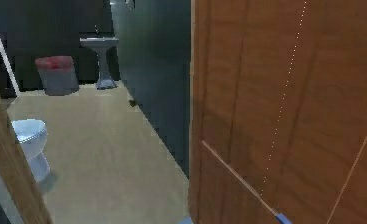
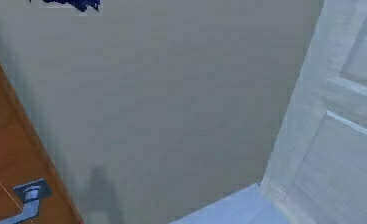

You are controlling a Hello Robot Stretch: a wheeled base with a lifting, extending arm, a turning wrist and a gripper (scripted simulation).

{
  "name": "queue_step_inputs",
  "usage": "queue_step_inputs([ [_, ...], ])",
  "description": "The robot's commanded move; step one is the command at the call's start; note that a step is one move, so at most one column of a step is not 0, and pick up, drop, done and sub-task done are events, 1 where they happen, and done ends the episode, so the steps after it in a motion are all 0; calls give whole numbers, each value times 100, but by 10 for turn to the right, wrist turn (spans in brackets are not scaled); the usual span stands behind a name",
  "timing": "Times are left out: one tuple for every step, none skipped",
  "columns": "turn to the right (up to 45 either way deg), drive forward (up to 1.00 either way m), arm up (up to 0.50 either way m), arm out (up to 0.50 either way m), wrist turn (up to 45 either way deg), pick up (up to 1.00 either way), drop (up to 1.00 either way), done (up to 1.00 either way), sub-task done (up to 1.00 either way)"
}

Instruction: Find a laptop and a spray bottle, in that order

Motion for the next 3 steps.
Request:
queue_step_inputs([
  [-240, 0, 0, 0, 0, 0, 0, 0, 0],
  [0, 100, 0, 0, 0, 0, 0, 0, 0],
  [0, 15, 0, 0, 0, 0, 0, 0, 0],
])
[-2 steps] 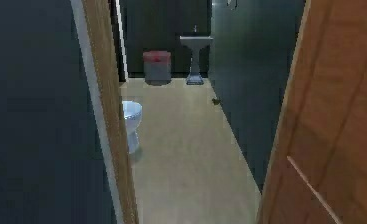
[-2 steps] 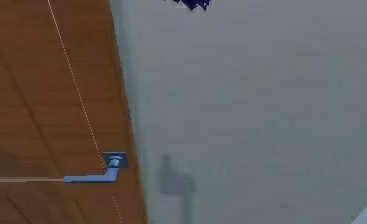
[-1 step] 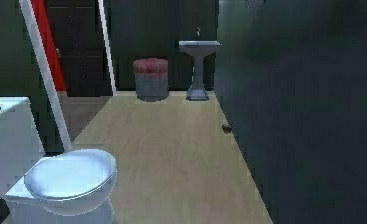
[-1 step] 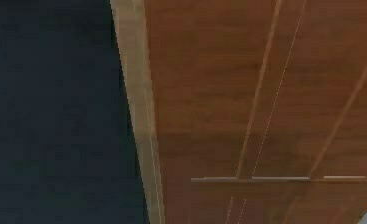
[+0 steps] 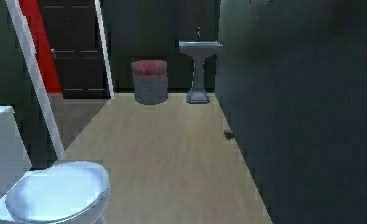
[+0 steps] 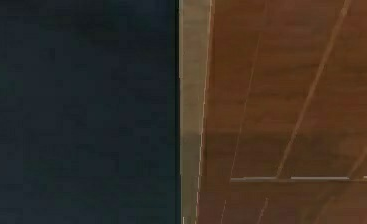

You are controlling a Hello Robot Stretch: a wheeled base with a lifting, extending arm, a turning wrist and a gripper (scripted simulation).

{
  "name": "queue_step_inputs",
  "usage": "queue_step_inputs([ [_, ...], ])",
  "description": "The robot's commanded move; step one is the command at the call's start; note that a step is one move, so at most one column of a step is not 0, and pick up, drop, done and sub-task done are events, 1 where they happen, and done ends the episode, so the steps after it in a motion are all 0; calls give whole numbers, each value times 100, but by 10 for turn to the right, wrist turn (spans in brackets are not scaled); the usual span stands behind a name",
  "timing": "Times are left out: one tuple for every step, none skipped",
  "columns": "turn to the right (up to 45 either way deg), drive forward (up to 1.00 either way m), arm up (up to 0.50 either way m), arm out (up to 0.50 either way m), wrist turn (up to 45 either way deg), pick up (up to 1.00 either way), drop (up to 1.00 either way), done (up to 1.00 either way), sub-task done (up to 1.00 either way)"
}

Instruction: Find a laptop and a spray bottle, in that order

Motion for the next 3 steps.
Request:
queue_step_inputs([
  [-240, 0, 0, 0, 0, 0, 0, 0, 0],
  [0, 10, 0, 0, 0, 0, 0, 0, 0],
  [240, 0, 0, 0, 0, 0, 0, 0, 0],
])
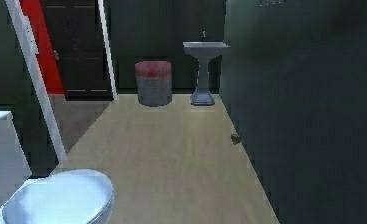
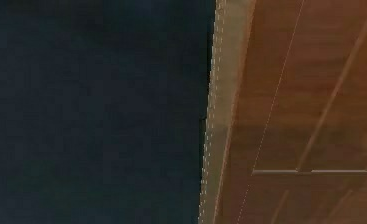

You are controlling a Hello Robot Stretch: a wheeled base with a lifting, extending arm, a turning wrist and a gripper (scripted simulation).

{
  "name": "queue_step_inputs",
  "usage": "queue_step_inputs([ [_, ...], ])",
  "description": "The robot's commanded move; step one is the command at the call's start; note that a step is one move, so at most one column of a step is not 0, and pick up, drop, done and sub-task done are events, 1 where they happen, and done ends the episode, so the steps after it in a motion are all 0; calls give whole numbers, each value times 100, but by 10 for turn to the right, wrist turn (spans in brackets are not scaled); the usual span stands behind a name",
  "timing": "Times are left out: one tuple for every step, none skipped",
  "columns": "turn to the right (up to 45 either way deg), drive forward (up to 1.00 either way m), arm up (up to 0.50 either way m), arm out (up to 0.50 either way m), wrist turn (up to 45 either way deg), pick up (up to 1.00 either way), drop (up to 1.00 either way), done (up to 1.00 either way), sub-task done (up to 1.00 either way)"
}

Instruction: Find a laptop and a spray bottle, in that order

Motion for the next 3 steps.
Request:
queue_step_inputs([
  [0, 100, 0, 0, 0, 0, 0, 0, 0],
  [60, 0, 0, 0, 0, 0, 0, 0, 0],
  [0, 30, 0, 0, 0, 0, 0, 0, 0],
])
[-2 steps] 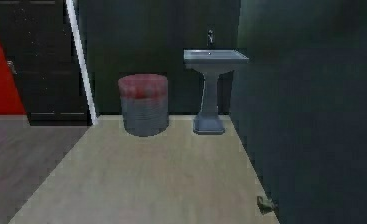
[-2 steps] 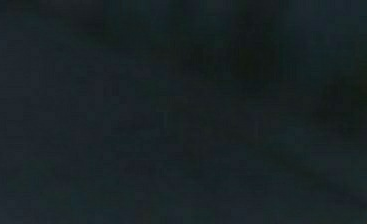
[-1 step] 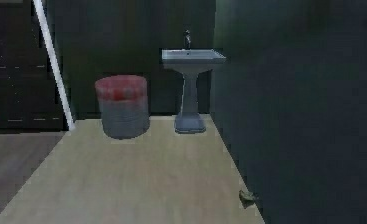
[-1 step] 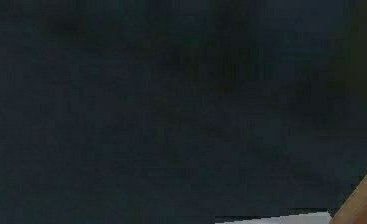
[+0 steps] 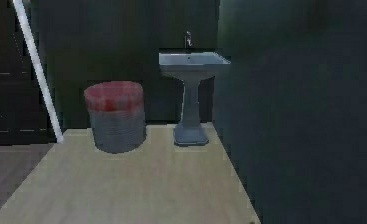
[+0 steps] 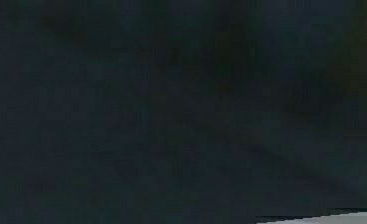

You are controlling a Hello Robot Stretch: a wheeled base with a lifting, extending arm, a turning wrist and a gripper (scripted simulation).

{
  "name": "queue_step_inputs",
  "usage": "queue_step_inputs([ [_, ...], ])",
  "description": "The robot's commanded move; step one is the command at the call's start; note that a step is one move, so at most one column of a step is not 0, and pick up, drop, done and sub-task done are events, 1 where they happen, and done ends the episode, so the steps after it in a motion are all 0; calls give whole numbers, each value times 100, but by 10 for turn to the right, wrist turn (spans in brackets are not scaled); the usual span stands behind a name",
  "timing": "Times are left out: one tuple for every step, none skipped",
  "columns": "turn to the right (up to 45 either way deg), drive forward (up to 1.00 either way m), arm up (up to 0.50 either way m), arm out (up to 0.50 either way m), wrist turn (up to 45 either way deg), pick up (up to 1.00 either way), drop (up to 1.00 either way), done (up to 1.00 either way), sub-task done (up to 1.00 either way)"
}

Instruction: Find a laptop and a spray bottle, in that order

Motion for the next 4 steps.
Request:
queue_step_inputs([
  [-450, 0, 0, 0, 0, 0, 0, 0, 0],
  [0, 35, 0, 0, 0, 0, 0, 0, 0],
  [-450, 0, 0, 0, 0, 0, 0, 0, 0],
  [0, 25, 0, 0, 0, 0, 0, 0, 0],
])
